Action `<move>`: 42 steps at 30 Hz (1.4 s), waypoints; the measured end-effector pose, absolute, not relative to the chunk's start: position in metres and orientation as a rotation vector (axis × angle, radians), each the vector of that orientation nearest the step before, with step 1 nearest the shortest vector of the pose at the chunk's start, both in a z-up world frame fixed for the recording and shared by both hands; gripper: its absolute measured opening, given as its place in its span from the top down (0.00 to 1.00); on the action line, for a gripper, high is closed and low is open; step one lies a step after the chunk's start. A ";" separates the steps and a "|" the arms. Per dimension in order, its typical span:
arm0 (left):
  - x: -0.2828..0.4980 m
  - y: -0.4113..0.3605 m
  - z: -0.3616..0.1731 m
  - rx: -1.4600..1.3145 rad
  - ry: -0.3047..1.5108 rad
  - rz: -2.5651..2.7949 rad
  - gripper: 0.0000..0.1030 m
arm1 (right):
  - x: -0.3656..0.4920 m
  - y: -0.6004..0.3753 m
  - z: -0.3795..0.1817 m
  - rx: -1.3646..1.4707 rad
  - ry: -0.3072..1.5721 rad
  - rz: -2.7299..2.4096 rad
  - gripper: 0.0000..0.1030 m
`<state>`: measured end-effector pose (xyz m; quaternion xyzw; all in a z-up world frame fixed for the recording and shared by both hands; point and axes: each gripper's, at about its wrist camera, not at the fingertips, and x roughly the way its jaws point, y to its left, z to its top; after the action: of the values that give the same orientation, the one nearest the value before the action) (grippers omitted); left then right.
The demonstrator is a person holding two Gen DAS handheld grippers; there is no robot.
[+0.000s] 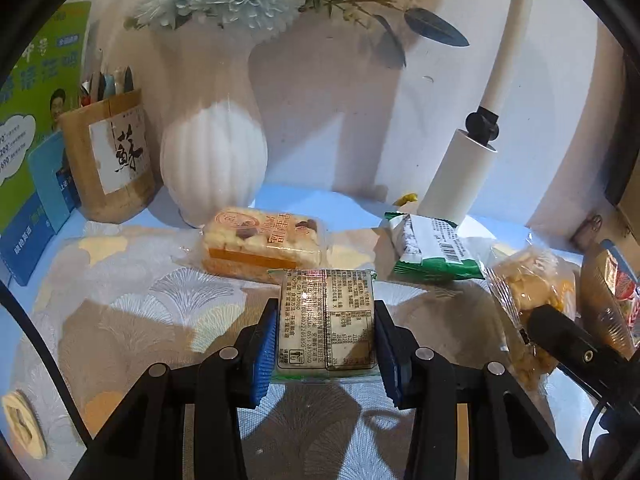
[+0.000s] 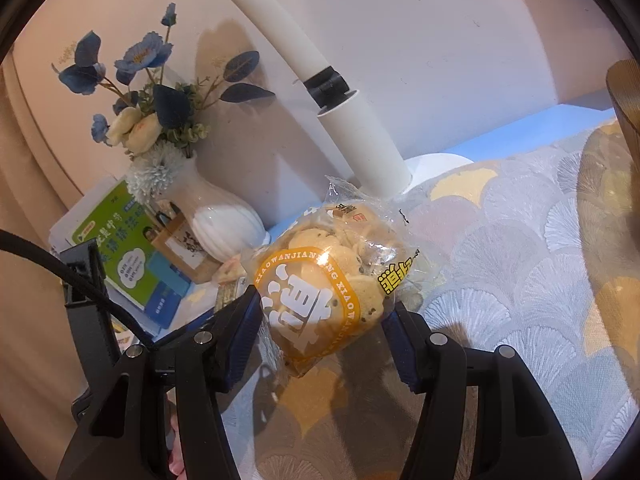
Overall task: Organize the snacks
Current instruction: 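Carry both packets to the amber bowl and open both tools to drop them, then move both tools back toward the square cake and green sachet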
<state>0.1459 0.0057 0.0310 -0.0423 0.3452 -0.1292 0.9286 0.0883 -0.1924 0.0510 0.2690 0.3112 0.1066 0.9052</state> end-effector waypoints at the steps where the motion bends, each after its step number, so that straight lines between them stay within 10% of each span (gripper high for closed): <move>1: 0.146 0.006 0.031 -0.088 0.707 -0.267 0.59 | 0.088 -0.192 0.051 0.552 0.640 0.225 0.44; 16: 0.125 -0.013 0.049 -0.120 0.740 -0.302 0.59 | 0.031 -0.211 0.086 0.549 0.581 0.225 0.44; 25: 0.082 -0.127 0.159 0.000 0.614 -0.539 0.59 | -0.006 -0.301 0.219 0.431 0.414 0.061 0.44; 33: 0.050 -0.248 0.186 0.105 0.616 -0.799 0.58 | -0.028 -0.390 0.225 0.473 0.462 -0.140 0.42; 37: 0.047 -0.293 0.157 0.197 0.717 -0.865 0.12 | -0.027 -0.418 0.192 0.529 0.580 -0.227 0.17; 42: 0.058 -0.296 0.138 0.262 0.739 -0.779 0.11 | -0.041 -0.441 0.172 0.628 0.597 -0.266 0.16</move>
<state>0.0581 -0.2957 0.1377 0.1242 0.3510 -0.3702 0.8511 -0.0412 -0.4408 0.1715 0.3036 0.2883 -0.1285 0.8990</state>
